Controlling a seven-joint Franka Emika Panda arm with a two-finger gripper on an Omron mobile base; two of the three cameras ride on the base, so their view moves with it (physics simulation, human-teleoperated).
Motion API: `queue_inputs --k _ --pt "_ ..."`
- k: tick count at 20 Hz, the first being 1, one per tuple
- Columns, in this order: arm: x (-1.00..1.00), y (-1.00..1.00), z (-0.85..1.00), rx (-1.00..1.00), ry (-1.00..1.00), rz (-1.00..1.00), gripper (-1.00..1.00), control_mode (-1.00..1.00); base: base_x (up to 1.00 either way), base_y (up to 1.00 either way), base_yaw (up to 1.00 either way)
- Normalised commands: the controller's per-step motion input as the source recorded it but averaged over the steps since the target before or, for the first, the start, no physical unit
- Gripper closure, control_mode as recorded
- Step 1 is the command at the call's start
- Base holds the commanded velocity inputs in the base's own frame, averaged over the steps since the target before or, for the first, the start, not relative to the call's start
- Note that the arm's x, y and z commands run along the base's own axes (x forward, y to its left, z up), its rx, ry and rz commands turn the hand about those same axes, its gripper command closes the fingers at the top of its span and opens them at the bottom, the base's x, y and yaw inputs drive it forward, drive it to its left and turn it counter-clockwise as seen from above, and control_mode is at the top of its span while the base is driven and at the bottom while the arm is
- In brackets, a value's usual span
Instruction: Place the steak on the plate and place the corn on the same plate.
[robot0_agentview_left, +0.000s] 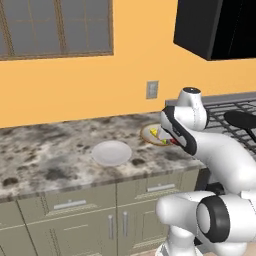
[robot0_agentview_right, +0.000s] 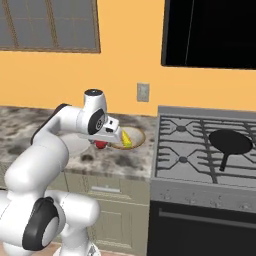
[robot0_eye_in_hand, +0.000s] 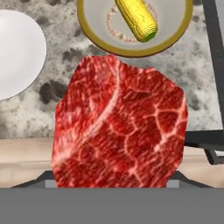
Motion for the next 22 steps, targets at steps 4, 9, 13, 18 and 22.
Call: queue_inputs --k 4,9,13,18,22 --pt "0.0 0.0 0.0 0.0 0.0 0.0 1.0 1.0 0.0 0.31 0.0" --pt "0.0 0.0 0.0 0.0 0.0 0.0 1.0 1.0 0.14 0.29 0.0" --pt "0.0 0.0 0.0 0.0 0.0 0.0 1.0 1.0 0.34 0.05 0.0" --pt "0.0 0.0 0.0 0.0 0.0 0.0 1.0 1.0 0.48 0.03 0.0" --pt "0.0 0.0 0.0 0.0 0.0 0.0 1.0 1.0 0.43 0.0 0.0"
